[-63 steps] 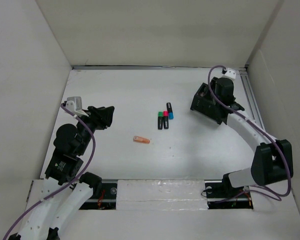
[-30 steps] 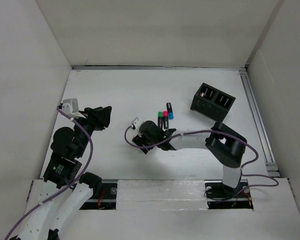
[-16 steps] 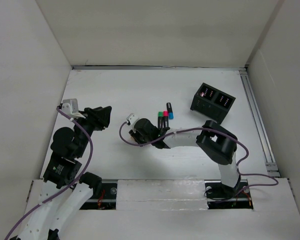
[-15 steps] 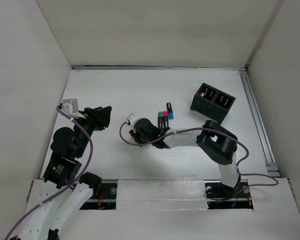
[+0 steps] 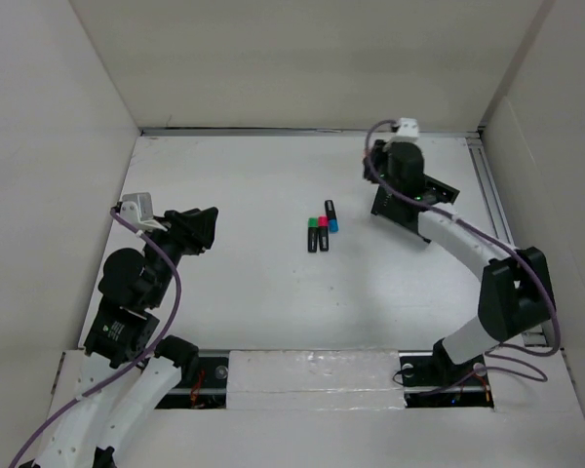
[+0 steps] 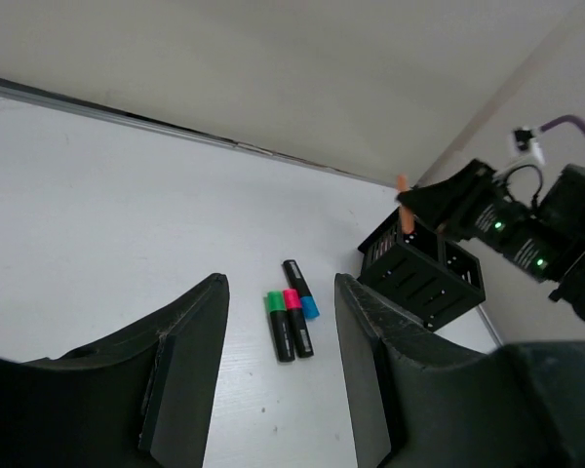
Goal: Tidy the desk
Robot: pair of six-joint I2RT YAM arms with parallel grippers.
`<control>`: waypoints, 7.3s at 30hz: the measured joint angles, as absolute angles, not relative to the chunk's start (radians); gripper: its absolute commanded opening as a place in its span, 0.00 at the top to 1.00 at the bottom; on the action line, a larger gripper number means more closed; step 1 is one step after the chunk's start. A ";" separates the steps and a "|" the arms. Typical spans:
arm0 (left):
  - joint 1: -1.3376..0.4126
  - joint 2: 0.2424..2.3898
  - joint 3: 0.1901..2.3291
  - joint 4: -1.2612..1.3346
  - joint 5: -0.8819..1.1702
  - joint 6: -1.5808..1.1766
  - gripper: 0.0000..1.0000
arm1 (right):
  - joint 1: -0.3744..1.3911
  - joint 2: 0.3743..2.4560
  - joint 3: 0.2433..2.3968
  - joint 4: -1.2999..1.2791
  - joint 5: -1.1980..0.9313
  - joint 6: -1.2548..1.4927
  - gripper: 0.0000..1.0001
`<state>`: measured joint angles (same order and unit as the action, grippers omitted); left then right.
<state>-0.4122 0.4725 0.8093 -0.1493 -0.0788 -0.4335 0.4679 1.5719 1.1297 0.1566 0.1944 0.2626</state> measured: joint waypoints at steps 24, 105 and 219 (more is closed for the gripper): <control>-0.412 0.486 0.809 -0.148 -0.056 -0.432 0.56 | 0.177 1.618 1.106 0.080 0.309 0.343 0.45; -0.412 0.468 0.809 -0.147 -0.052 -0.426 0.56 | 0.376 1.311 1.012 0.105 0.438 0.375 0.85; -0.412 0.452 0.805 -0.146 -0.041 -0.426 0.56 | 0.071 1.383 0.892 0.140 0.500 0.468 0.84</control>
